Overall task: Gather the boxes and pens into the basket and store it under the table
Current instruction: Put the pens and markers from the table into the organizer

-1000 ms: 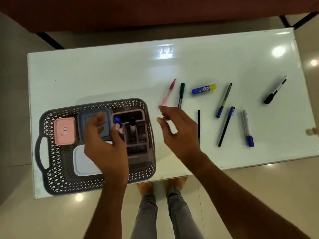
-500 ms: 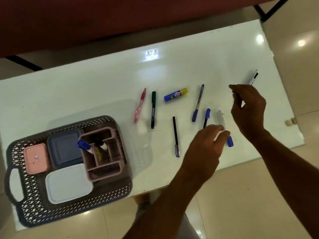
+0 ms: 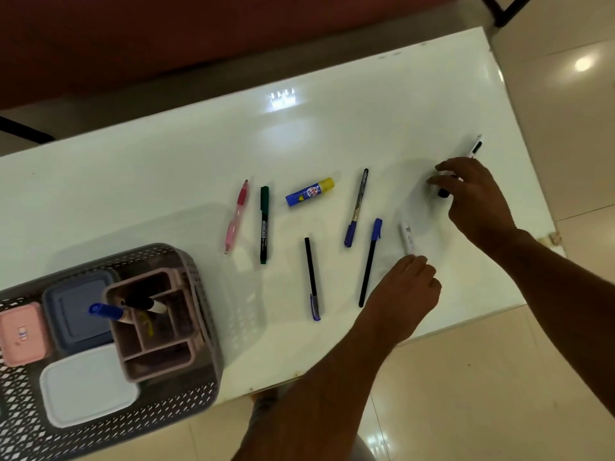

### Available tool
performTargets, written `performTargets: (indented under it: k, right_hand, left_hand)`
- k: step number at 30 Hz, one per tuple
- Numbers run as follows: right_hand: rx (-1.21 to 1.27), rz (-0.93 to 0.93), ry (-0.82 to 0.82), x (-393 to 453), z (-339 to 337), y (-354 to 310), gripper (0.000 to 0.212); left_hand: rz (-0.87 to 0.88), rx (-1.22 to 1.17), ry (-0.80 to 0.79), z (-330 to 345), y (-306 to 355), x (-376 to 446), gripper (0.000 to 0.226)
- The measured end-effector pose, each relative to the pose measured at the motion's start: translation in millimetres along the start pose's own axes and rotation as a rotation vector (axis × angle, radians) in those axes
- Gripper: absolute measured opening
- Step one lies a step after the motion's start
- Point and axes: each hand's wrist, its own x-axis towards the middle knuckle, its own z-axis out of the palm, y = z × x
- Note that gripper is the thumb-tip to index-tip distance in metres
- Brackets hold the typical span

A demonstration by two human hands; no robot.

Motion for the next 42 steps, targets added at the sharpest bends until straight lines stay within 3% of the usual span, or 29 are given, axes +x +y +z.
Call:
performTargets:
  k: [8,23,31,37,42]
  right_hand:
    - [-0.004,-0.001,-0.029,5.0,1.9,3.7,0.046]
    - [-0.046,0.025,0.063,0.0,-8.2,-3.5,0.039]
    - [0.006,0.066,0.199,5.7,-33.9,-34.8,0.022]
    - [0.159,0.09,0.356,12.9,-57.3,-98.4,0.017]
    - [0.291,0.098,0.449,11.6,-65.1,-168.9,0.016]
  left_hand:
    - [0.021,0.013,0.09,4.1,-1.2,8.2,0.006]
    - [0.004,-0.1,0.376,5.9,-2.8,14.9,0.018]
    - [-0.193,-0.348,0.557,-27.2,0.9,0.0,0.036]
    - [-0.443,-0.568,0.697,-56.3,-5.1,-38.9,0.041]
    - [-0.57,-0.616,0.883,-82.2,-23.7,-98.1,0.036]
